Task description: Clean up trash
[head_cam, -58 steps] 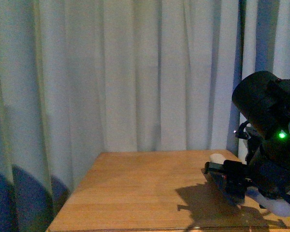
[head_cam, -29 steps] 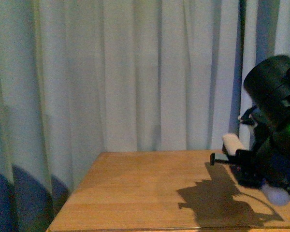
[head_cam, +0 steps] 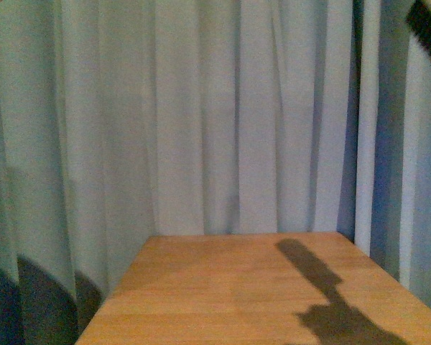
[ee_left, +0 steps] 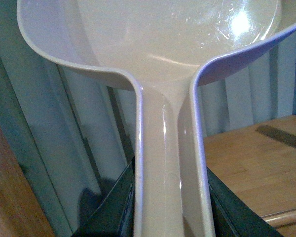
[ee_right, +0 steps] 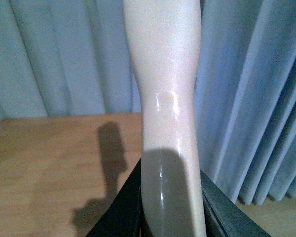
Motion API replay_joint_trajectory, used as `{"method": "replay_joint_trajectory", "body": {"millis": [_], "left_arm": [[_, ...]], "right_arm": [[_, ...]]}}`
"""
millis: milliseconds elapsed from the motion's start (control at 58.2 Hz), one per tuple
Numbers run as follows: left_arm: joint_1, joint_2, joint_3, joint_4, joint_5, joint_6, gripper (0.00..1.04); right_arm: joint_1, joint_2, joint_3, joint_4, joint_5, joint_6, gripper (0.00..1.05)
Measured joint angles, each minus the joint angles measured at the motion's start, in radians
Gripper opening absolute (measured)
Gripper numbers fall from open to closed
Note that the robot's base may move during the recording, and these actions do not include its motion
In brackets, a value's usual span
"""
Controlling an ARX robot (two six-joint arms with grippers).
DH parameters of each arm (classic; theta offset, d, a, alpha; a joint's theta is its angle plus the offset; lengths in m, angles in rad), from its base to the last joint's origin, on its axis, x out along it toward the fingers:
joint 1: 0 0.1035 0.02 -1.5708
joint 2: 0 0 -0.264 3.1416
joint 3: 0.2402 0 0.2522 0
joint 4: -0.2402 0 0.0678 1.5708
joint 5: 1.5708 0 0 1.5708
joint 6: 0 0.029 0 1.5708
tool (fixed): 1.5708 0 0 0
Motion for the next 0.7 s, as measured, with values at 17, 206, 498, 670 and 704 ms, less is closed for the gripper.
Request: {"method": "replay_joint_trajectory", "body": {"millis": [17, 206, 498, 670, 704], "left_arm": [[0.0, 0.0, 0.0, 0.0, 0.0, 0.0, 0.28], [0.0, 0.0, 0.0, 0.0, 0.0, 0.0, 0.28], [0.0, 0.0, 0.0, 0.0, -0.001, 0.0, 0.28], [-0.001, 0.0, 0.0, 0.0, 0.003, 0.0, 0.28], [-0.001, 0.0, 0.0, 0.0, 0.004, 0.0, 0.28]], "right_arm": [[0.002, -0.032, -0.018, 0.009, 0.008, -0.01, 0.2], [0.003, -0.262, -0.124, -0.023, 0.056, -0.038, 0.2], [-0.006, -0.344, -0.2, -0.039, 0.109, -0.026, 0.2], [-0.008, -0.344, -0.201, -0.039, 0.111, -0.022, 0.2], [-0.01, -0.346, -0.202, -0.039, 0.114, -0.022, 0.2]]}}
